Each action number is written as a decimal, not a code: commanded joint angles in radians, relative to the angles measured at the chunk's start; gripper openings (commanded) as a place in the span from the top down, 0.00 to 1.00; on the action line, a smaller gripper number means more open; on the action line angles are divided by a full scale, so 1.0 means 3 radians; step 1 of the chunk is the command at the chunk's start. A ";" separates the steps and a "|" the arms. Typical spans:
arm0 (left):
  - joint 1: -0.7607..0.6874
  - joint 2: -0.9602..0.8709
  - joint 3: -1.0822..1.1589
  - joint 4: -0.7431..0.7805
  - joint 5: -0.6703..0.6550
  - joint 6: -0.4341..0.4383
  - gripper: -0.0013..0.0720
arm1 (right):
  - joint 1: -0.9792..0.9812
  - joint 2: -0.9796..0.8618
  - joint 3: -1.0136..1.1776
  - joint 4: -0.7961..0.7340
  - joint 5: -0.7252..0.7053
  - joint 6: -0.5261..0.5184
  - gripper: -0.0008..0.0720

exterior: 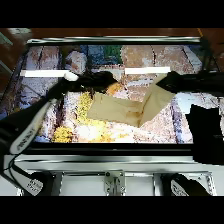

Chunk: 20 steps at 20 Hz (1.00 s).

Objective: Fold the shirts.

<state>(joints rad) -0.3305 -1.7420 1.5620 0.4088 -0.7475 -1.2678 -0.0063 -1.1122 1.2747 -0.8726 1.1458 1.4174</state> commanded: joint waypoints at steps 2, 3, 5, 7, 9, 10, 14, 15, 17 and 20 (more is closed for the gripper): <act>0.0833 0.0921 0.0004 0.1291 -0.0478 -0.0418 0.94 | 0.0954 -0.0783 0.0003 0.0126 -0.1293 -0.0019 0.91; 0.0968 0.1096 0.0004 0.1387 -0.0580 -0.0417 0.94 | 0.1128 -0.0985 0.0004 0.0258 -0.1484 -0.0034 0.91; 0.1189 0.1415 0.0004 0.1511 -0.0760 -0.0417 0.94 | 0.1447 -0.1381 0.0004 0.0537 -0.1788 -0.0062 0.91; 0.1320 0.1668 0.0004 0.1558 -0.0899 -0.0417 0.94 | 0.1658 -0.1701 0.0008 0.0874 -0.2014 -0.0080 0.91; 0.1356 0.1839 0.0003 0.1559 -0.0998 -0.0416 0.94 | 0.1756 -0.1925 0.0025 0.1268 -0.2094 -0.0164 0.91; 0.1348 0.1891 0.0003 0.1559 -0.1043 -0.0416 0.94 | 0.1775 -0.2008 0.0048 0.1418 -0.2092 -0.0182 0.90; 0.1241 0.1904 -0.0008 0.1559 -0.1118 -0.0416 0.94 | 0.1754 -0.2082 0.0070 0.1839 -0.2187 -0.0223 0.30; 0.1211 0.1886 -0.0009 0.1559 -0.1115 -0.0416 0.94 | 0.1719 -0.2063 0.0072 0.1940 -0.2127 -0.0341 0.28; 0.1177 0.1865 -0.0036 0.1559 -0.1114 -0.0416 0.94 | 0.1577 -0.1984 0.0072 0.1915 -0.1938 -0.0474 0.28; 0.1162 0.1864 -0.0062 0.1559 -0.1129 -0.0416 0.94 | 0.1110 -0.1776 0.0072 0.1502 -0.1353 -0.0493 0.28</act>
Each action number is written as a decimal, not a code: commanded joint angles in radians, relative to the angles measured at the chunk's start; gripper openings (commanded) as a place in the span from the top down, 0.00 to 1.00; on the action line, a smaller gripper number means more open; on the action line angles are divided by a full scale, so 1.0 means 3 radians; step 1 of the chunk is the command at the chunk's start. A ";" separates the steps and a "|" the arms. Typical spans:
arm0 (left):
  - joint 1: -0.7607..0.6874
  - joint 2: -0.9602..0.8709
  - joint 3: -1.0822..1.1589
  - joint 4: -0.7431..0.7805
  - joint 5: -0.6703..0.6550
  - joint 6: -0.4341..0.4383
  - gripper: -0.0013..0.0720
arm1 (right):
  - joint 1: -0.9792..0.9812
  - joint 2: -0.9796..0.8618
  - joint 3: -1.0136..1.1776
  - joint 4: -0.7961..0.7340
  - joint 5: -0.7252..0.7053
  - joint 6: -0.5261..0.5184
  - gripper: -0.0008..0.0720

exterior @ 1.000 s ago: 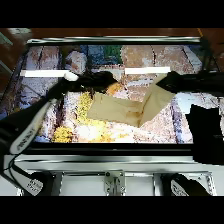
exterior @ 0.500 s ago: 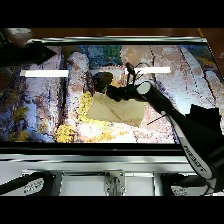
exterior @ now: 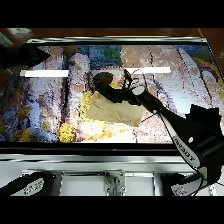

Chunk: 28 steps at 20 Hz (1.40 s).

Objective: Fold the shirts.

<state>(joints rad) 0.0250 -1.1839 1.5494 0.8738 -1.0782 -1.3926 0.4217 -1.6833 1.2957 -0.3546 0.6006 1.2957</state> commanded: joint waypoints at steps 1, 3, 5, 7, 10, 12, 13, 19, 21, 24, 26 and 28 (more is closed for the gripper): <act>-0.0023 0.0004 -0.0020 0.0009 -0.0028 0.0000 0.94 | -0.0520 0.0215 0.0003 -0.0484 0.0703 -0.0081 0.28; -0.0023 0.0004 -0.0020 0.0009 -0.0027 0.0000 0.94 | -0.0998 0.0392 0.0001 -0.1179 0.1261 0.0103 0.25; -0.0024 0.0004 -0.0020 0.0008 -0.0027 0.0000 0.94 | -0.1464 0.0478 0.0001 -0.1923 0.1924 0.0305 0.06; -0.0024 0.0004 -0.0020 0.0008 -0.0027 0.0000 0.94 | -0.1803 0.0445 -0.0062 -0.2135 0.2438 0.0331 0.06; -0.0037 0.0004 -0.0020 0.0006 -0.0025 -0.0001 0.94 | -0.1937 0.0352 -0.0338 -0.1985 0.2369 0.0259 0.06; -0.0067 -0.0003 -0.0020 0.0006 -0.0025 -0.0003 0.94 | -0.1846 0.0224 -0.0444 -0.1699 0.2205 0.0106 0.06; -0.0099 -0.0003 -0.0020 0.0006 -0.0025 -0.0003 0.94 | -0.1771 0.0135 -0.0451 -0.1553 0.2126 0.0047 0.06; -0.0184 -0.0003 -0.0020 0.0006 -0.0024 0.0001 0.94 | -0.1423 -0.0291 -0.0451 -0.1118 0.1722 0.0042 0.09; -0.0184 -0.0003 -0.0020 0.0006 -0.0024 0.0014 0.94 | -0.1414 -0.0304 -0.0449 -0.1003 0.1624 0.0038 0.45; -0.0184 -0.0003 -0.0020 0.0006 -0.0023 0.0014 0.94 | -0.1523 -0.0272 -0.0196 -0.0890 0.1956 -0.0340 0.91; -0.0184 -0.0004 -0.0020 0.0006 -0.0020 0.0071 0.94 | -0.1668 -0.0112 0.0198 -0.0983 0.2359 -0.0504 0.91; -0.0184 -0.0010 -0.0020 0.0008 -0.0013 0.0078 0.94 | -0.1871 0.0142 0.0683 -0.1054 0.2565 -0.0177 0.91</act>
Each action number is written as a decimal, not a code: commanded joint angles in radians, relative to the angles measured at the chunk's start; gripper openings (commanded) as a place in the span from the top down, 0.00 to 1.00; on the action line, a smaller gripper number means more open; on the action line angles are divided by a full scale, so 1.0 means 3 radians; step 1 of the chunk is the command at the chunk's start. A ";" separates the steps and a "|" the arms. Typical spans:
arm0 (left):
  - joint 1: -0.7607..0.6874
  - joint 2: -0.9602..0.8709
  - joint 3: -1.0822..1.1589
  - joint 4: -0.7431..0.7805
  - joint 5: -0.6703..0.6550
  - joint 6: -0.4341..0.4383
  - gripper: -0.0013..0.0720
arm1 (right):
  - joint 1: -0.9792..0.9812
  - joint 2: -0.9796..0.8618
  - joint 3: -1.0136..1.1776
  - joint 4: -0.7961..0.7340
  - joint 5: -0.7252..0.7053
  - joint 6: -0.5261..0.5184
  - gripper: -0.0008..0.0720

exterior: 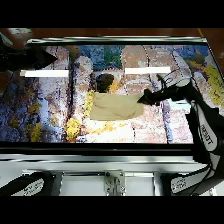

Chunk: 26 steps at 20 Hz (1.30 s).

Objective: Fold the shirts.

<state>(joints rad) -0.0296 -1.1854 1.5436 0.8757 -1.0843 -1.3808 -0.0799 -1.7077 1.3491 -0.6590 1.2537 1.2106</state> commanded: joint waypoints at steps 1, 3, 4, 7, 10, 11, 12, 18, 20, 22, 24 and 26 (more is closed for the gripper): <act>-0.0003 -0.0009 -0.0001 0.0001 0.0006 0.0038 0.94 | -0.0312 0.0362 0.0776 -0.0042 0.0449 0.0385 0.91; -0.0004 -0.0013 -0.0001 0.0001 0.0008 0.0038 0.94 | -0.0526 0.0577 0.1277 -0.0050 0.0490 0.0671 0.91; -0.0004 -0.0013 -0.0001 0.0000 0.0008 0.0057 0.94 | -0.0649 0.0659 0.1535 -0.0095 0.0504 0.0788 0.91; -0.0006 -0.0013 -0.0001 0.0000 0.0006 0.0089 0.94 | -0.1076 0.0734 0.2148 -0.0191 0.0713 0.1077 0.91; -0.0009 -0.0013 -0.0001 0.0000 0.0003 0.0122 0.94 | -0.1534 0.0736 0.2299 -0.0312 0.0837 0.1142 0.91; -0.0014 -0.0013 -0.0001 0.0000 -0.0006 0.0122 0.94 | -0.1666 0.0736 0.2296 -0.0432 0.0857 0.1137 0.91; -0.0022 -0.0013 -0.0001 0.0000 -0.0029 0.0122 0.94 | -0.1798 0.0736 0.2296 -0.0635 0.0858 0.1102 0.91; -0.0075 -0.0013 -0.0001 0.0000 -0.0264 0.0163 0.94 | -0.2266 0.0660 0.2282 -0.1451 0.0849 0.0913 0.91; -0.0120 -0.0013 -0.0001 0.0000 -0.0256 0.0163 0.94 | -0.2260 0.0591 0.2282 -0.1392 0.0759 0.0913 0.91; -0.0161 -0.0015 -0.0001 0.0001 -0.0254 0.0163 0.94 | -0.2258 0.0549 0.2282 -0.1077 0.0496 0.0913 0.91; -0.0193 -0.0020 -0.0001 0.0001 -0.0254 0.0163 0.94 | -0.2258 0.0543 0.2284 -0.0674 -0.0001 0.0912 0.91; -0.0195 -0.0023 -0.0001 0.0000 -0.0256 0.0160 0.94 | -0.2258 0.0542 0.2284 -0.0262 -0.0533 0.0900 0.91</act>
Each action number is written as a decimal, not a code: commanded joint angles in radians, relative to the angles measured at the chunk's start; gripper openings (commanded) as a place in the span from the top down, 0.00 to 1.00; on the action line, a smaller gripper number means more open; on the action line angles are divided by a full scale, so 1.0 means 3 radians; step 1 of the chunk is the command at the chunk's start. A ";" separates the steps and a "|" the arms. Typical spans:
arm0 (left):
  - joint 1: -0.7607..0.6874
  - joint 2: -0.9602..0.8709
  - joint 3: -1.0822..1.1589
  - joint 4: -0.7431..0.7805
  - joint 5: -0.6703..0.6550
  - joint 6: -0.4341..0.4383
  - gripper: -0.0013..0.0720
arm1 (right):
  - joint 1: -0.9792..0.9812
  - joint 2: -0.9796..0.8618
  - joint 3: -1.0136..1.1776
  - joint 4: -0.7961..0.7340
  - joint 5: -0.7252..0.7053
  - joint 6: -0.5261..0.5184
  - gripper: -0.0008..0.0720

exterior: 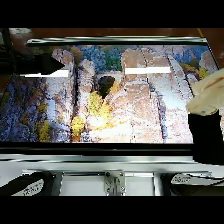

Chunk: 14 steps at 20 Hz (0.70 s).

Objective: Fold the shirts.

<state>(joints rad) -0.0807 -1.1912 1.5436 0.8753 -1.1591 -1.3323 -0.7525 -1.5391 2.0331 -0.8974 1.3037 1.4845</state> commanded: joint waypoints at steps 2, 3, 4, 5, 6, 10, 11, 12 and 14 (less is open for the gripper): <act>-0.0024 -0.0004 -0.0001 0.0001 -0.0005 -0.0001 0.94 | -0.0017 -0.0019 0.0004 0.0753 -0.1040 -0.0056 0.91; -0.0024 -0.0004 -0.0001 0.0001 -0.0008 -0.0003 0.94 | -0.0018 -0.0020 0.0003 0.0701 -0.1048 -0.0164 0.91; -0.0024 -0.0004 -0.0001 0.0001 -0.0009 -0.0003 0.94 | -0.0018 -0.0019 0.0003 0.0479 -0.0954 -0.0261 0.91; -0.0024 -0.0003 -0.0001 0.0001 -0.0010 -0.0003 0.94 | -0.0017 -0.0020 0.0003 0.0116 -0.0727 -0.0286 0.91; -0.0024 -0.0003 -0.0001 0.0001 -0.0010 -0.0003 0.94 | -0.0017 -0.0025 0.0003 -0.0331 -0.0404 -0.0370 0.91; -0.0023 -0.0004 -0.0001 0.0001 -0.0004 0.0000 0.94 | -0.0017 -0.0038 -0.0126 -0.1881 0.0960 -0.0272 0.91; -0.0023 -0.0004 -0.0001 0.0003 0.0014 0.0000 0.94 | -0.0052 -0.0037 -0.0172 -0.2118 0.1147 -0.0103 0.91; -0.0023 -0.0004 -0.0001 0.0001 0.0047 0.0000 0.94 | -0.0136 -0.0042 -0.0178 -0.2139 0.1311 0.0052 0.91; -0.0023 -0.0004 -0.0001 0.0003 0.0081 0.0003 0.94 | -0.0299 -0.0061 -0.0178 -0.2179 0.1685 0.0102 0.91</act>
<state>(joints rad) -0.0872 -1.1919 1.5436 0.8757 -1.1507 -1.3323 -0.7971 -1.5524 1.9911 -1.4014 1.5883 1.4570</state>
